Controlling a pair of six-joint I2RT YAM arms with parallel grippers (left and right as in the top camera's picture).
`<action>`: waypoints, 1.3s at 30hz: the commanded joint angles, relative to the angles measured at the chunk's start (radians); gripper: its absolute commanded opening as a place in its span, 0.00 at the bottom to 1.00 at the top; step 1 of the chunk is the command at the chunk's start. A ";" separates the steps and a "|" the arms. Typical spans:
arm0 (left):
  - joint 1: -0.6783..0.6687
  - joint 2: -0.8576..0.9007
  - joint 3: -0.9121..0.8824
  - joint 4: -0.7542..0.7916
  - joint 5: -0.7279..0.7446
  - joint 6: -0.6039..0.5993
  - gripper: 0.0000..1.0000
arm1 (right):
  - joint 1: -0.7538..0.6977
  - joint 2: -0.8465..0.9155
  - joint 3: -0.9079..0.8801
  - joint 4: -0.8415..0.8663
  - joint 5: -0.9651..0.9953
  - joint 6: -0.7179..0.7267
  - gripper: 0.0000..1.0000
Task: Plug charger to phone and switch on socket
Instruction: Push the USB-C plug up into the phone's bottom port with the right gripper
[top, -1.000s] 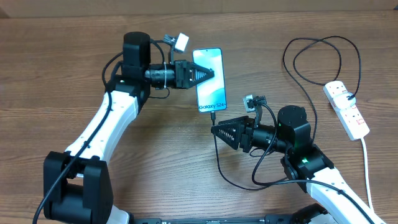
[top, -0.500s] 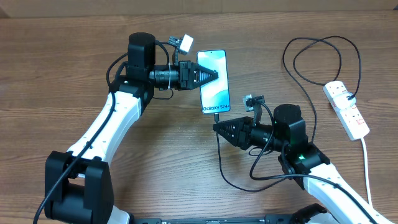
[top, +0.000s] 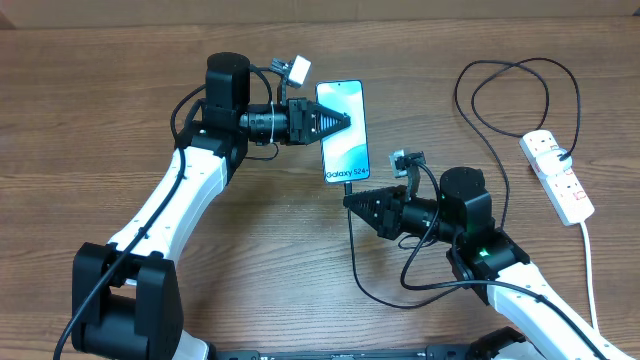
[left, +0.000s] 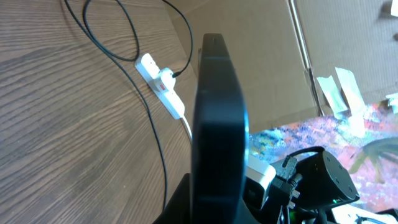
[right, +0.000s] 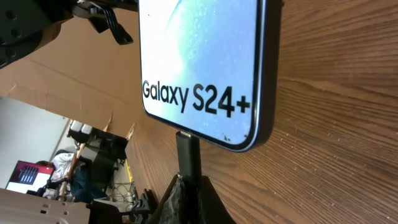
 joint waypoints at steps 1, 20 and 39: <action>0.000 -0.002 0.010 0.002 0.112 0.031 0.04 | 0.000 0.003 0.003 0.015 0.040 0.000 0.04; -0.047 -0.002 0.010 -0.126 0.157 0.135 0.04 | 0.000 0.003 0.023 0.058 0.058 -0.001 0.04; -0.079 -0.002 0.010 -0.278 0.151 0.261 0.04 | -0.003 0.003 0.061 0.058 0.059 -0.004 0.04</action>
